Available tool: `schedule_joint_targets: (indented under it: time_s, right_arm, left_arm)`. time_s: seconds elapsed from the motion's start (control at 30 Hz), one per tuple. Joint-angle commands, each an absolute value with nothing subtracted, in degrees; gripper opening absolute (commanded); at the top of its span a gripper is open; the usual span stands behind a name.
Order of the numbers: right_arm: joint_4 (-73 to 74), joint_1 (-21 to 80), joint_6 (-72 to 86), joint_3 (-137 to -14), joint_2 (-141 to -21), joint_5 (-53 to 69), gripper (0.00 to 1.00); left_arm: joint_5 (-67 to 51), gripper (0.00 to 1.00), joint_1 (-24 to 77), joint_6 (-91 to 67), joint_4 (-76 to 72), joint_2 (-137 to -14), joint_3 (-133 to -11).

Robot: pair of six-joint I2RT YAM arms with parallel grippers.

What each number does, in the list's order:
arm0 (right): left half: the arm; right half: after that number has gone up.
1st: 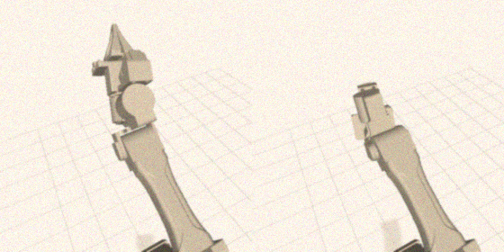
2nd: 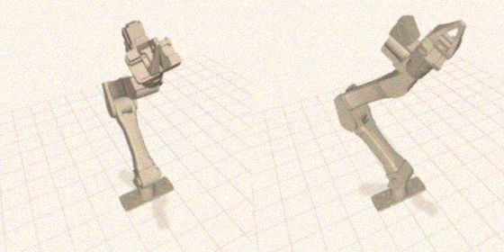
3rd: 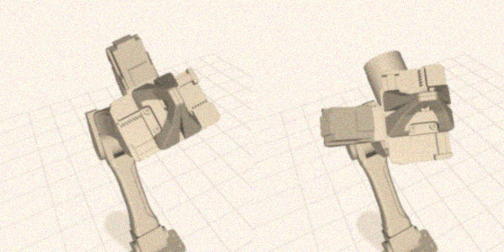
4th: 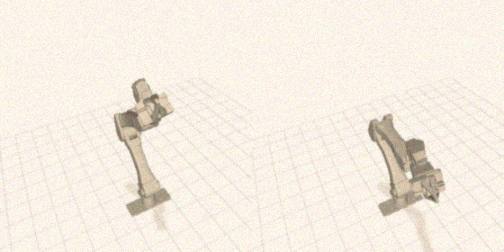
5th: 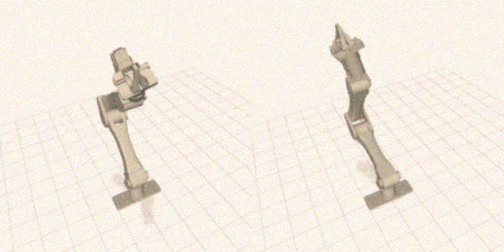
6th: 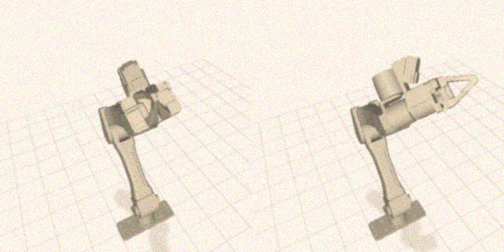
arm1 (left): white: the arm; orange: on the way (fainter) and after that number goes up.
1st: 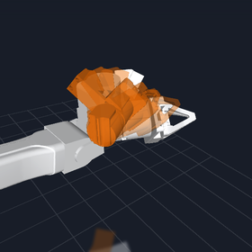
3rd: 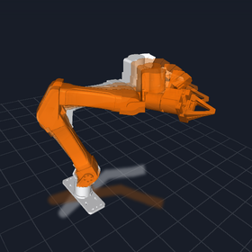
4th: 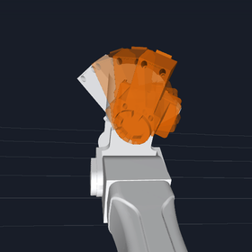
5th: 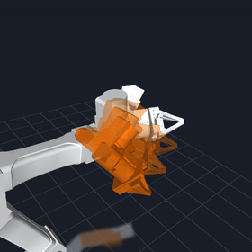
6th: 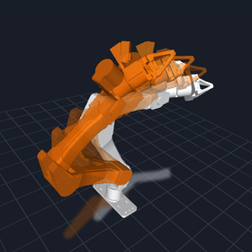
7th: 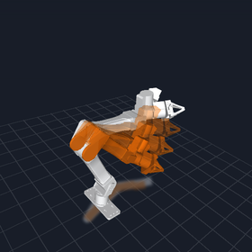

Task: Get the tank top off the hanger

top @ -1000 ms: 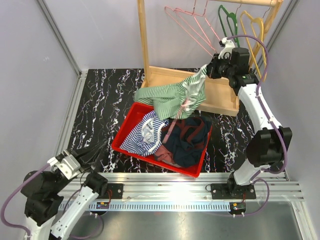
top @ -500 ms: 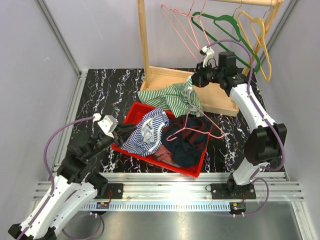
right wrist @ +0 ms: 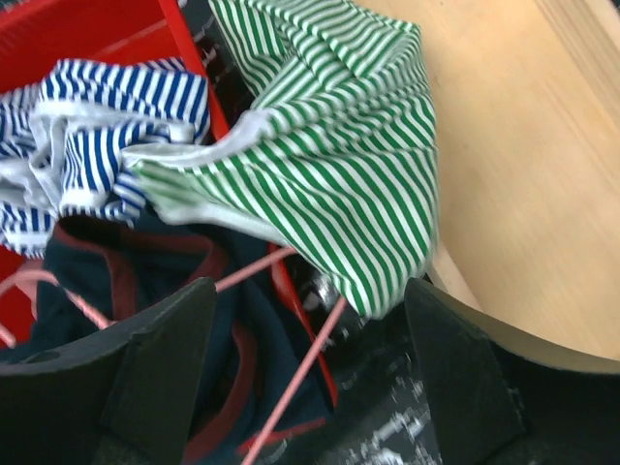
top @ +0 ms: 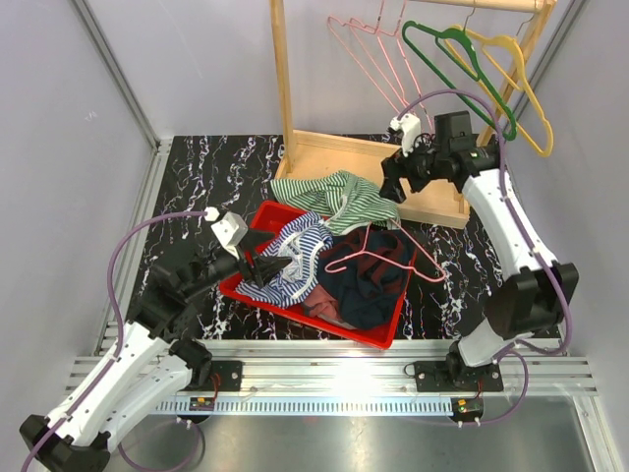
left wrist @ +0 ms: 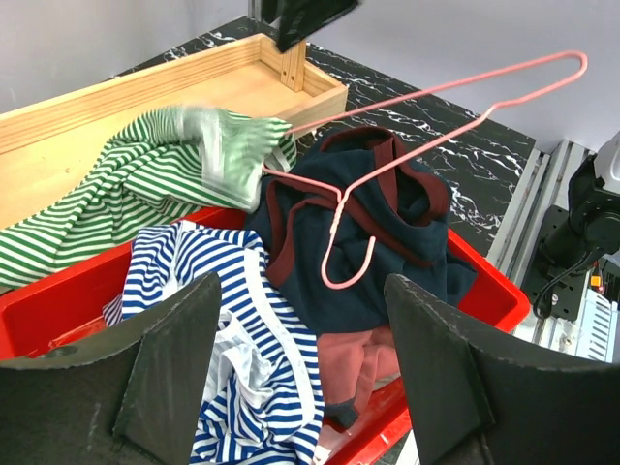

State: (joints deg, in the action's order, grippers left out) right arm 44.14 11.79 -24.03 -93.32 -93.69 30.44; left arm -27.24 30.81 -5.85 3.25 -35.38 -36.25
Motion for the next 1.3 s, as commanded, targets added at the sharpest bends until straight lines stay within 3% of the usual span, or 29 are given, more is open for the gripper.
schedule_joint_targets:
  time_s: [0.0, 0.2, 0.3, 0.5, 1.07, 1.2, 1.27]
  right_arm:
    - [52.89, 11.95, -33.81, -96.94, -85.79, 27.07, 0.91]
    - [73.01, 13.44, -51.28, -100.55, -83.41, 33.30, 0.94]
    - [80.41, 19.05, -55.54, -97.75, -82.01, 32.62, 0.92]
    - [75.68, 28.47, -46.78, -85.00, -78.32, 23.83, 0.87]
    - [77.08, 30.50, -30.42, -77.17, -79.71, 23.21, 0.75]
    - [75.50, 30.59, -26.90, -75.85, -81.65, 22.77, 0.67]
    - [75.15, 30.50, -26.63, -75.67, -82.88, 22.94, 0.53]
  left_arm:
    - [-28.39, 0.73, 31.03, -4.66, -0.18, -35.77, -37.26]
    - [-27.07, 0.75, 30.94, -1.50, 5.00, -35.25, -39.63]
    - [-26.28, 0.76, 30.94, -0.35, 6.15, -34.98, -40.08]
    - [-26.45, 0.76, 30.94, -0.44, 5.80, -34.54, -39.29]
    - [-26.37, 0.78, 30.94, -0.88, 5.19, -33.40, -39.11]
    - [-26.54, 0.78, 31.02, -1.23, 4.66, -33.05, -38.76]
    - [-26.54, 0.78, 30.94, -1.41, 4.40, -32.87, -38.50]
